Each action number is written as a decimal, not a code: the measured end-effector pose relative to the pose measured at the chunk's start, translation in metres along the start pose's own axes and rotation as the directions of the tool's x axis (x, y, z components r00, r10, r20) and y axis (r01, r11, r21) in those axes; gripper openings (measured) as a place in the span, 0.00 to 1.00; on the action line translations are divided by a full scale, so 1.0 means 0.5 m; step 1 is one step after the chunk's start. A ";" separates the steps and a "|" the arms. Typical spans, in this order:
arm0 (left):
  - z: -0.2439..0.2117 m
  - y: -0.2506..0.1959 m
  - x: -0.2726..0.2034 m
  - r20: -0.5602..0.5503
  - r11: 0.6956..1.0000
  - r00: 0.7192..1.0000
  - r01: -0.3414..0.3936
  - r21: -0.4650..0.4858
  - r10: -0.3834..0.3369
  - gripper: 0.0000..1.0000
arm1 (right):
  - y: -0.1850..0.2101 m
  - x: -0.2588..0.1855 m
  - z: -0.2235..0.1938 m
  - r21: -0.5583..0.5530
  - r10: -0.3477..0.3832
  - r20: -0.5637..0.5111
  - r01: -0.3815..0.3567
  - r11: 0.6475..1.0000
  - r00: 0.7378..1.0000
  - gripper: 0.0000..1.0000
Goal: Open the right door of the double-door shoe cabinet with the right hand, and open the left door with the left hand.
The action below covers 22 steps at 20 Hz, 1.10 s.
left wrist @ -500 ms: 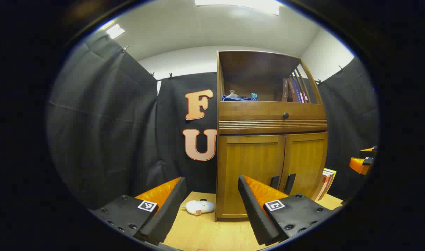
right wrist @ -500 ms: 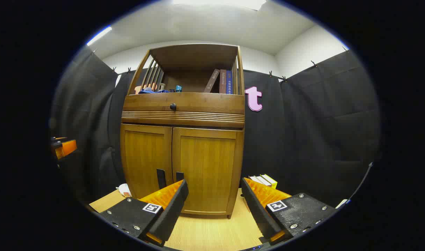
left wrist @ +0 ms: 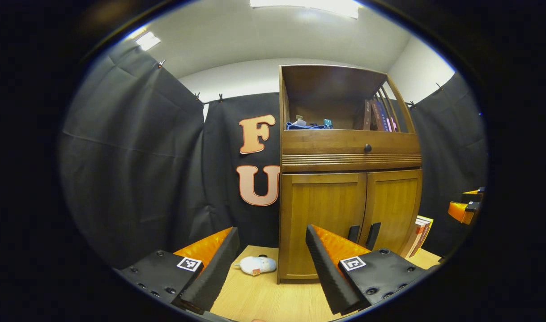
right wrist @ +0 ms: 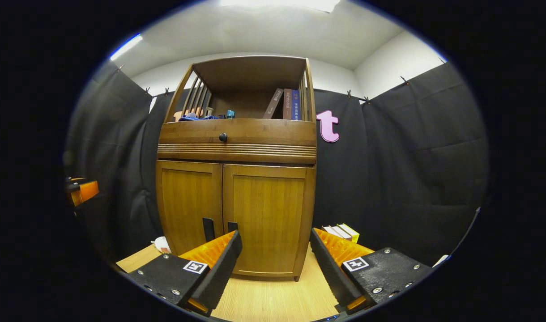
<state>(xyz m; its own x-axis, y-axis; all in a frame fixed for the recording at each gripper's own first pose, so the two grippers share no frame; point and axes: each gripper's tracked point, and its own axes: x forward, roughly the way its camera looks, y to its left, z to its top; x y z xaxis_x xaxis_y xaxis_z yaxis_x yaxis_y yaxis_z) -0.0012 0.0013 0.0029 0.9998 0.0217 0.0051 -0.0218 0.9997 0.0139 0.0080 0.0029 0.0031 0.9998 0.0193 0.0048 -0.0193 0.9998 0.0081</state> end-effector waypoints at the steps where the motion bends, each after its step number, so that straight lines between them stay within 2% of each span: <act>1: 0.001 0.002 0.001 0.007 1.000 1.000 -0.004 0.004 0.004 0.93 | 0.002 0.003 -0.001 0.000 0.002 0.002 -0.002 1.000 1.000 0.94; 8: 0.011 -0.027 0.010 0.018 1.000 1.000 0.012 0.005 -0.012 0.94 | 0.005 0.012 -0.006 -0.002 0.017 -0.004 -0.017 1.000 1.000 0.94; 10: 0.015 -0.031 0.016 0.022 1.000 1.000 0.009 0.008 -0.009 1.00 | 0.002 0.016 -0.007 0.004 0.020 -0.005 -0.020 1.000 1.000 0.94; 11: 0.012 -0.032 0.015 0.020 1.000 1.000 0.008 0.006 -0.008 1.00 | 0.001 0.018 -0.008 0.006 0.022 -0.007 -0.022 1.000 1.000 0.94; 12: 0.008 -0.031 0.015 0.016 1.000 1.000 0.007 0.001 -0.007 0.93 | 0.000 0.020 -0.011 0.006 0.022 -0.010 -0.022 1.000 1.000 0.94; 14: 0.000 -0.035 0.019 0.007 1.000 1.000 0.009 -0.003 -0.009 0.93 | 0.003 0.031 -0.021 0.001 0.024 -0.019 -0.024 1.000 1.000 0.98; 17: -0.015 -0.032 0.020 -0.008 1.000 1.000 0.004 -0.006 -0.005 0.93 | 0.024 0.054 -0.039 0.001 0.040 -0.026 -0.040 0.999 0.999 0.98; 18: -0.016 -0.033 0.021 -0.010 1.000 1.000 0.006 -0.007 -0.006 0.93 | 0.036 0.066 -0.049 0.005 0.049 -0.027 -0.049 0.999 0.998 0.94; 22: -0.014 -0.020 0.026 -0.007 1.000 1.000 -0.005 0.004 0.005 0.93 | 0.096 0.140 -0.093 0.036 0.091 -0.045 -0.089 0.995 0.995 0.94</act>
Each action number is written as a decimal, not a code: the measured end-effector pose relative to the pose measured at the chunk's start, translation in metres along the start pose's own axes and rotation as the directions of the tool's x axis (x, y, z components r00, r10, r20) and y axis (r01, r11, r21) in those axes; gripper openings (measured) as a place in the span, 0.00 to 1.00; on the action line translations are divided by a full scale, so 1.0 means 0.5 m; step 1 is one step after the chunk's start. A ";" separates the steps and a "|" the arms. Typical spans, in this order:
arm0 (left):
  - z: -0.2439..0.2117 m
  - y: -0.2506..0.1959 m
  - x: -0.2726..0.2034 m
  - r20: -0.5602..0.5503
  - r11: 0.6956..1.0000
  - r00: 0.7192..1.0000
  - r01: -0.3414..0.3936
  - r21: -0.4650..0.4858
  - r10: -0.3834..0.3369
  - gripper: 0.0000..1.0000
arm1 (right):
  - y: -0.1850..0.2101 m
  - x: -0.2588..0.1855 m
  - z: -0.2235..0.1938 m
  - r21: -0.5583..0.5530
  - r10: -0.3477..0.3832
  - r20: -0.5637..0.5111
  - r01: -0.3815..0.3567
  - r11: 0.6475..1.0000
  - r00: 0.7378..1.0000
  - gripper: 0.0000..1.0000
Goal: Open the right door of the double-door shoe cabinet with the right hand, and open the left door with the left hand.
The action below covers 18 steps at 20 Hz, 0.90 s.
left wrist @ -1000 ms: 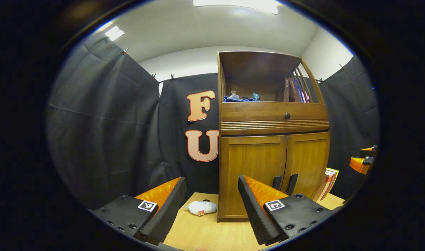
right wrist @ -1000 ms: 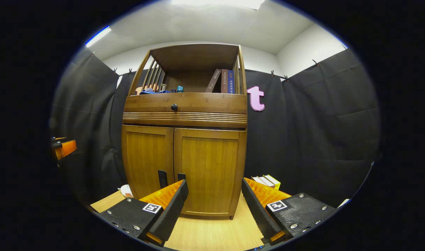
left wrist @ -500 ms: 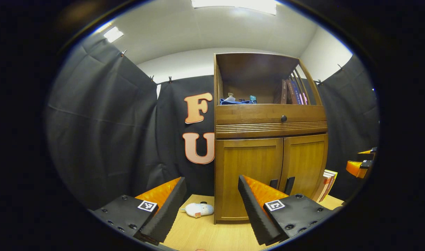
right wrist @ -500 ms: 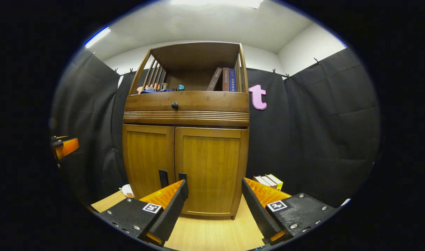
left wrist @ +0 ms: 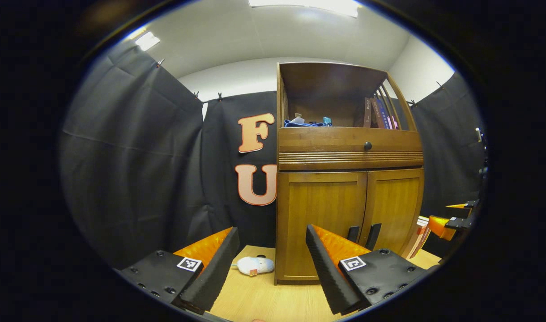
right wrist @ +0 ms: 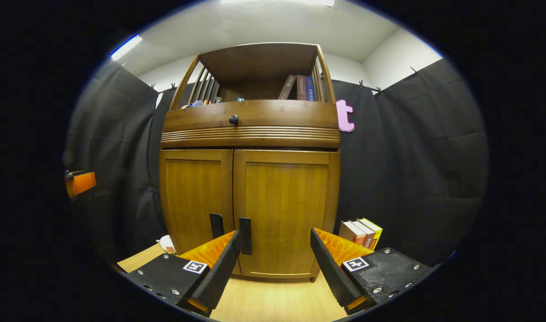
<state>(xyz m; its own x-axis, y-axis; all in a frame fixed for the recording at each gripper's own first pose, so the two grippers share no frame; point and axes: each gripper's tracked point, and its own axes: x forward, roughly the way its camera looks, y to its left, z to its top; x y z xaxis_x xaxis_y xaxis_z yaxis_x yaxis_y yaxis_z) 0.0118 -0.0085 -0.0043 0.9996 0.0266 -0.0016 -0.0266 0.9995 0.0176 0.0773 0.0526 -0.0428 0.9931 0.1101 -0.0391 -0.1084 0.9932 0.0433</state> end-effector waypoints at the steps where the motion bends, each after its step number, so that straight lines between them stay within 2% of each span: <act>1: -0.001 0.007 0.004 -0.001 1.000 1.000 -0.005 0.003 0.005 0.93 | 0.019 0.019 -0.014 0.009 0.018 -0.011 -0.018 1.000 1.000 0.94; 6: -0.005 0.032 0.015 -0.004 0.999 0.999 -0.031 0.009 0.031 0.93 | 0.084 0.139 -0.113 0.053 0.072 -0.080 -0.068 0.996 0.994 0.93; 7: -0.007 0.039 0.013 -0.005 0.999 0.999 -0.037 0.011 0.037 0.93 | 0.094 0.158 -0.132 0.077 0.073 -0.099 -0.066 0.995 0.992 0.88; 9: -0.009 0.051 0.013 -0.007 0.999 0.999 -0.043 0.011 0.043 0.93 | 0.101 0.197 -0.155 0.123 0.069 -0.115 -0.055 0.991 0.991 0.94; 10: -0.011 0.057 0.012 -0.011 0.999 0.999 -0.047 0.015 0.047 0.93 | 0.099 0.218 -0.169 0.139 0.062 -0.121 -0.045 0.989 0.991 0.77; 12: -0.017 0.075 0.014 -0.018 0.998 0.998 -0.056 0.027 0.057 0.93 | 0.100 0.258 -0.199 0.154 0.054 -0.143 -0.032 0.987 0.988 0.84; 13: -0.019 0.081 0.015 -0.021 0.998 0.998 -0.061 0.033 0.061 0.93 | 0.100 0.272 -0.208 0.153 0.049 -0.151 -0.025 0.988 0.987 0.77; 17: -0.034 0.098 0.016 -0.037 0.997 0.996 -0.074 0.037 0.076 0.96 | 0.110 0.333 -0.231 0.126 0.044 -0.160 -0.023 0.992 0.986 0.69; 18: -0.037 0.102 0.017 -0.041 0.996 0.996 -0.077 0.036 0.078 0.98 | 0.109 0.348 -0.235 0.115 0.037 -0.162 -0.018 0.993 0.986 0.65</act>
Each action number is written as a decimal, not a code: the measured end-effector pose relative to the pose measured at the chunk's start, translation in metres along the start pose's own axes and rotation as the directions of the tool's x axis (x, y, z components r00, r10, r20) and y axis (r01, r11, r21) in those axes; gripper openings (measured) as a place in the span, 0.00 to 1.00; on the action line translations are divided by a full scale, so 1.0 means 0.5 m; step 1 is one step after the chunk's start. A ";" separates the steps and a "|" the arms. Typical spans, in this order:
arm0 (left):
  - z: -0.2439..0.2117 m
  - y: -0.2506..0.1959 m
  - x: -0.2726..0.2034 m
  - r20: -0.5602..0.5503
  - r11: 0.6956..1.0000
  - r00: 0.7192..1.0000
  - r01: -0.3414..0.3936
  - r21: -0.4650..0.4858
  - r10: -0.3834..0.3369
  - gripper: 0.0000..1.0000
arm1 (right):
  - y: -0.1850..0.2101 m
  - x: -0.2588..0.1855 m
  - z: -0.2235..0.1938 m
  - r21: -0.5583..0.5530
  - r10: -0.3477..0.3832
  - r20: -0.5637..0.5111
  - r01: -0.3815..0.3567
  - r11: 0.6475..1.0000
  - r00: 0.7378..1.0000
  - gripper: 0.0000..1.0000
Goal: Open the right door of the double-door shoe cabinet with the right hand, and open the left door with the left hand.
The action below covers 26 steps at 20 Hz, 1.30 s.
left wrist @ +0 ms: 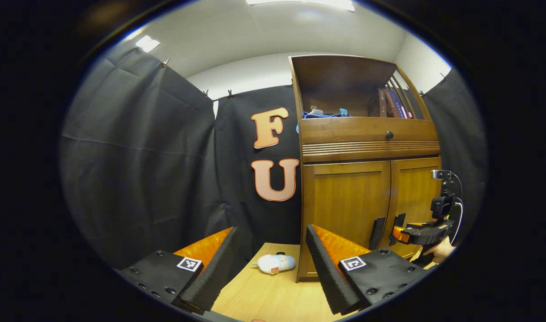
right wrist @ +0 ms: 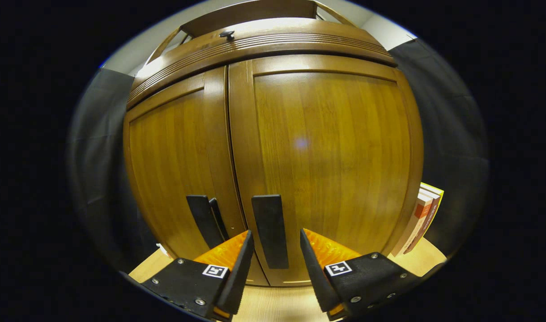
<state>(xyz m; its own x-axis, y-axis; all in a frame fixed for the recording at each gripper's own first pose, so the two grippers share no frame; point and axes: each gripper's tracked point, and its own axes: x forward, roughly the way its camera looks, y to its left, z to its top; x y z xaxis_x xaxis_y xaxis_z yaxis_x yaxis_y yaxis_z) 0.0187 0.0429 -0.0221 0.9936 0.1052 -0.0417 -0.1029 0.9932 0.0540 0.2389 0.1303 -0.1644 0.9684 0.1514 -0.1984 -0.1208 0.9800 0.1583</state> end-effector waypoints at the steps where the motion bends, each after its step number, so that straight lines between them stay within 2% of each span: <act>1: -0.003 0.004 0.002 -0.004 1.000 1.000 -0.003 -0.001 0.003 1.00 | -0.001 0.012 0.000 -0.009 -0.004 0.000 0.004 1.000 1.000 0.62; 3: -0.010 0.012 -0.002 -0.011 1.000 1.000 -0.011 -0.003 0.010 0.96 | 0.004 0.033 -0.006 -0.005 0.000 -0.010 0.000 1.000 1.000 0.46; 5: -0.009 0.023 -0.007 -0.012 1.000 1.000 -0.021 -0.001 0.021 0.93 | 0.006 0.043 -0.012 0.004 0.000 -0.022 0.000 1.000 1.000 0.47; 10: -0.011 0.040 -0.013 -0.012 0.999 0.999 -0.034 0.004 0.034 0.94 | 0.011 0.033 -0.017 -0.009 0.005 -0.014 -0.005 1.000 1.000 0.33; 17: -0.020 0.052 -0.022 -0.013 0.999 1.000 -0.023 -0.033 0.023 0.94 | -0.004 -0.069 -0.028 -0.022 0.031 0.010 -0.031 0.999 0.999 0.28; 21: -0.025 0.048 -0.023 -0.016 0.999 1.000 0.000 -0.044 -0.001 0.94 | -0.031 -0.136 -0.034 -0.025 0.005 0.020 -0.005 1.000 1.000 0.28; 22: -0.022 0.048 -0.024 -0.011 0.999 1.000 0.001 -0.044 -0.002 0.94 | -0.038 -0.154 -0.034 -0.015 -0.005 0.027 0.006 1.000 1.000 0.22; 23: -0.021 0.048 -0.024 -0.006 0.999 1.000 0.003 -0.043 -0.003 0.94 | -0.048 -0.175 -0.037 -0.013 -0.017 0.037 0.017 1.000 0.999 0.26; 26: -0.019 0.044 -0.026 0.000 0.999 1.000 0.023 -0.044 -0.023 0.96 | -0.079 -0.221 -0.040 -0.046 -0.053 0.035 0.055 0.997 0.998 0.23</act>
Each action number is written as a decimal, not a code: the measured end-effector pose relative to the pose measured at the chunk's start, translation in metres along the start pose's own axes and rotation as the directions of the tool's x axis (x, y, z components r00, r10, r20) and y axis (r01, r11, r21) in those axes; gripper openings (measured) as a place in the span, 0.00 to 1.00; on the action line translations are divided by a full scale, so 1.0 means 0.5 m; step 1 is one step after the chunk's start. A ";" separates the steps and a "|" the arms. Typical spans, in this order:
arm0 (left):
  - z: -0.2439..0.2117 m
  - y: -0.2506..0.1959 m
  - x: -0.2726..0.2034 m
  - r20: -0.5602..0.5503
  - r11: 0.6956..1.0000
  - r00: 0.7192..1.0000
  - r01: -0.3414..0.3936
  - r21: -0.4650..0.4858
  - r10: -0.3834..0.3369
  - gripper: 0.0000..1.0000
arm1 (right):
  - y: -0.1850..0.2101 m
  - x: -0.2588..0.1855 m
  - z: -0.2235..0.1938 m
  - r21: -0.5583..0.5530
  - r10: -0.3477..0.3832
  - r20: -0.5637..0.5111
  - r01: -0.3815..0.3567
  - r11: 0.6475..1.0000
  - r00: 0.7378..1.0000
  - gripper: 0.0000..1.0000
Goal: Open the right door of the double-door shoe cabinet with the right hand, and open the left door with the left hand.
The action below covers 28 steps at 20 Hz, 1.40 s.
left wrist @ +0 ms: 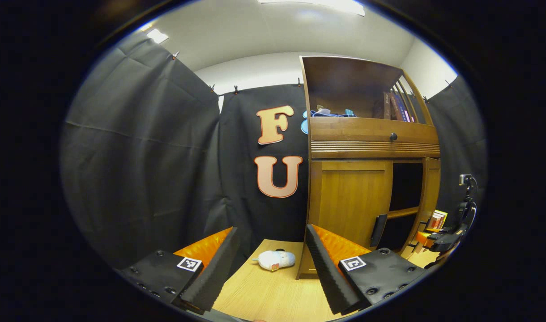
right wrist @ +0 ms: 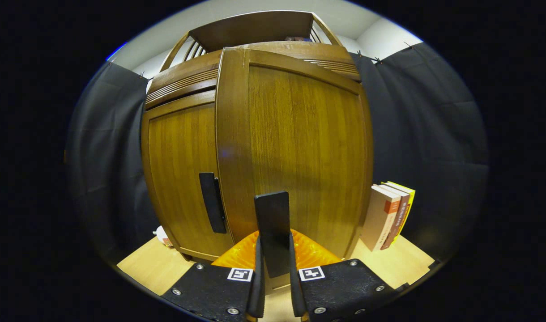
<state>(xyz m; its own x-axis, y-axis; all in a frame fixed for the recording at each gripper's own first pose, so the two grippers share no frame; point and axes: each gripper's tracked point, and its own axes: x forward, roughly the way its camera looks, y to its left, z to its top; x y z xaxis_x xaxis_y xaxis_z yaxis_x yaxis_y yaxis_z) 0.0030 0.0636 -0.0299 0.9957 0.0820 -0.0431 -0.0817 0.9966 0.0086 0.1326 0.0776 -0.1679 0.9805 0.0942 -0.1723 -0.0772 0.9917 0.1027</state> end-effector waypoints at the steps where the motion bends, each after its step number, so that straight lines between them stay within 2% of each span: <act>1: 0.001 -0.001 -0.002 0.003 1.000 1.000 0.007 -0.001 -0.007 0.94 | -0.011 -0.016 0.000 0.004 -0.010 -0.003 0.010 1.000 1.000 0.23; 2: 0.004 -0.004 -0.002 0.006 1.000 1.000 0.015 0.001 -0.015 0.94 | -0.025 -0.033 0.000 0.013 -0.020 -0.005 0.020 1.000 1.000 0.23; 3: 0.002 -0.005 -0.003 0.009 1.000 1.000 0.023 0.004 -0.023 0.93 | -0.033 -0.040 0.002 0.021 -0.031 -0.008 0.031 0.999 0.999 0.27; 5: 0.004 -0.010 -0.007 0.010 0.999 0.999 0.041 0.003 -0.041 0.94 | -0.064 -0.066 0.001 0.012 -0.057 -0.012 0.057 0.998 0.998 0.17; 7: 0.003 -0.016 -0.007 0.007 0.998 0.998 0.061 -0.008 -0.061 0.93 | -0.101 -0.095 -0.003 0.007 -0.101 -0.020 0.101 0.995 0.995 0.24; 8: 0.004 -0.021 -0.006 0.006 0.997 0.998 0.070 -0.012 -0.070 0.96 | -0.120 -0.107 -0.001 0.012 -0.122 -0.023 0.123 0.992 0.992 0.16; 9: 0.001 -0.036 -0.001 0.003 0.997 0.997 0.081 -0.013 -0.081 0.94 | -0.143 -0.123 -0.002 0.022 -0.148 -0.026 0.148 0.989 0.989 0.15; 12: -0.001 -0.096 0.026 0.000 0.993 0.993 0.116 -0.011 -0.116 0.94 | -0.213 -0.158 -0.001 0.011 -0.207 -0.021 0.207 0.978 0.978 0.06; 13: -0.002 -0.111 0.027 -0.001 0.992 0.992 0.129 -0.013 -0.129 0.93 | -0.234 -0.164 0.001 0.010 -0.216 -0.024 0.216 0.976 0.976 0.04; 14: -0.005 -0.129 0.028 -0.003 0.990 0.990 0.142 -0.015 -0.142 0.94 | -0.252 -0.169 0.001 0.014 -0.221 -0.028 0.222 0.975 0.975 0.08; 15: -0.007 -0.151 0.029 -0.004 0.988 0.988 0.156 -0.019 -0.156 0.94 | -0.270 -0.176 0.003 0.020 -0.229 -0.031 0.230 0.973 0.973 0.07; 16: -0.009 -0.177 0.032 -0.008 0.985 0.985 0.170 -0.021 -0.170 0.94 | -0.290 -0.181 0.003 0.022 -0.240 -0.031 0.240 0.970 0.970 0.00; 17: -0.013 -0.198 0.036 -0.012 0.983 0.983 0.181 -0.025 -0.182 0.94 | -0.310 -0.183 0.004 0.022 -0.247 -0.030 0.247 0.969 0.969 0.00; 19: -0.014 -0.246 0.041 -0.010 0.979 0.980 0.200 -0.030 -0.201 0.96 | -0.341 -0.186 0.005 0.036 -0.234 -0.035 0.235 0.971 0.972 0.00; 21: -0.017 -0.288 0.041 -0.006 0.976 0.977 0.214 -0.027 -0.214 0.93 | -0.357 -0.185 0.005 0.041 -0.205 -0.037 0.206 0.978 0.978 0.00; 24: -0.029 -0.350 0.046 -0.014 0.976 0.976 0.215 -0.031 -0.216 0.94 | -0.383 -0.190 0.009 0.047 -0.163 -0.036 0.165 0.985 0.986 0.00; 25: -0.031 -0.371 0.047 -0.015 0.976 0.977 0.214 -0.035 -0.215 0.93 | -0.392 -0.191 0.008 0.055 -0.151 -0.035 0.153 0.987 0.988 0.05; 26: -0.034 -0.390 0.046 -0.015 0.976 0.977 0.214 -0.039 -0.215 0.93 | -0.401 -0.191 0.007 0.070 -0.136 -0.038 0.139 0.988 0.990 0.00; 27: -0.040 -0.407 0.046 -0.018 0.976 0.977 0.213 -0.044 -0.214 0.93 | -0.409 -0.193 0.005 0.084 -0.126 -0.039 0.129 0.988 0.991 0.01; 28: -0.044 -0.424 0.048 -0.019 0.977 0.977 0.209 -0.049 -0.210 0.93 | -0.419 -0.198 0.005 0.094 -0.119 -0.042 0.122 0.988 0.992 0.07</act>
<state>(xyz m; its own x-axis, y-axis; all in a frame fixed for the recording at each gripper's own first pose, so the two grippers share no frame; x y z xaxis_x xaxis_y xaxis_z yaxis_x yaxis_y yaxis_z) 0.0434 -0.1456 -0.0549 0.9896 -0.1294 -0.0629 0.1264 0.9908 -0.0490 0.0519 -0.1397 -0.1702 0.9742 -0.0208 -0.2246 0.0607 0.9832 0.1720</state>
